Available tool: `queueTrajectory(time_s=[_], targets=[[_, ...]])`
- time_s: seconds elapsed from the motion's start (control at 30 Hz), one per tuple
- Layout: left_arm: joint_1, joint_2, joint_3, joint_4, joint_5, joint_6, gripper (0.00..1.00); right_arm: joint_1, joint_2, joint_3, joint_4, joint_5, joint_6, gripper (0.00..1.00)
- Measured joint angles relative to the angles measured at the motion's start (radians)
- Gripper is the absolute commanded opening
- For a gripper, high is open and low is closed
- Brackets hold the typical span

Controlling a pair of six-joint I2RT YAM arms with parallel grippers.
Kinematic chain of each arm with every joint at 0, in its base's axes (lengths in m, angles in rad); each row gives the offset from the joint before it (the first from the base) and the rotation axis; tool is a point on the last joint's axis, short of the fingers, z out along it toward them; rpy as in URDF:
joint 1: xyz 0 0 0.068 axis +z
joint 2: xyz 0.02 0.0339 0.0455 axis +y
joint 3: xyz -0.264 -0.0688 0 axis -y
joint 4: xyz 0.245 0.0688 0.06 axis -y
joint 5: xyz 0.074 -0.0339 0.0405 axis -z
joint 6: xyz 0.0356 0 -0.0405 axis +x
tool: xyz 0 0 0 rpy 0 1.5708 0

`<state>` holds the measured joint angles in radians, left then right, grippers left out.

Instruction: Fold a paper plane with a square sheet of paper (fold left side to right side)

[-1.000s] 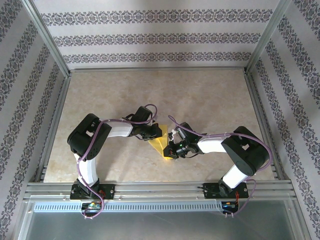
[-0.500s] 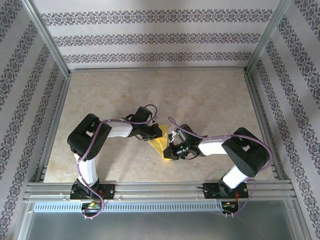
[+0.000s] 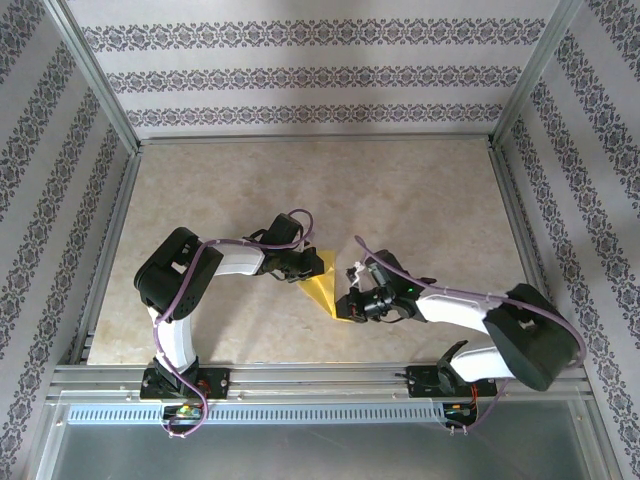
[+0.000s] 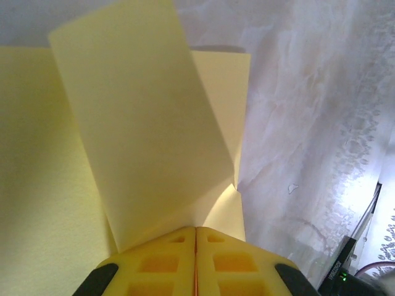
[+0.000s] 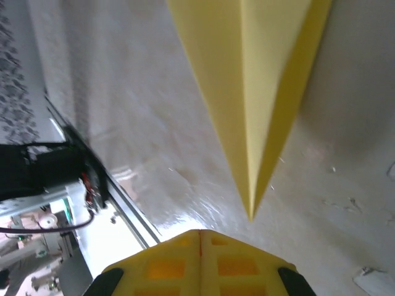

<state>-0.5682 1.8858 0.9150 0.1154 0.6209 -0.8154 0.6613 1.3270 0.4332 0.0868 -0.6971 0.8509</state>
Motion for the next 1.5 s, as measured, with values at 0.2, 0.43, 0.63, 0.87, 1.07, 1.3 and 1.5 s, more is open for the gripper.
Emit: queueTrajectory(time_s=[0.2,0.43,0.63,0.87,1.07,1.3,1.5], targets=[[0.0,0.0,-0.002,0.005,0.0,-0.004,0.09,-0.002,0.043,0.066,0.014,0.048,0.011,0.0],[0.0,-0.001,-0.003,0.006,0.0,-0.004,0.09,0.003,0.157,0.121,0.046,0.149,0.014,0.0],[0.0,-0.001,-0.003,0.006,0.0,-0.004,0.09,0.005,0.237,0.14,0.049,0.184,0.01,0.0],[0.0,-0.002,-0.003,0.005,0.0,-0.004,0.09,0.011,0.265,0.141,0.046,0.205,0.003,0.0],[0.001,-0.005,0.002,0.0,-0.002,-0.003,0.12,0.021,0.276,0.153,0.039,0.211,-0.013,0.0],[0.005,-0.086,-0.007,-0.002,-0.024,-0.002,0.13,0.044,0.278,0.203,-0.058,0.269,-0.047,0.0],[0.007,-0.22,-0.085,0.055,-0.023,-0.023,0.11,0.062,0.278,0.246,-0.146,0.327,-0.081,0.0]])
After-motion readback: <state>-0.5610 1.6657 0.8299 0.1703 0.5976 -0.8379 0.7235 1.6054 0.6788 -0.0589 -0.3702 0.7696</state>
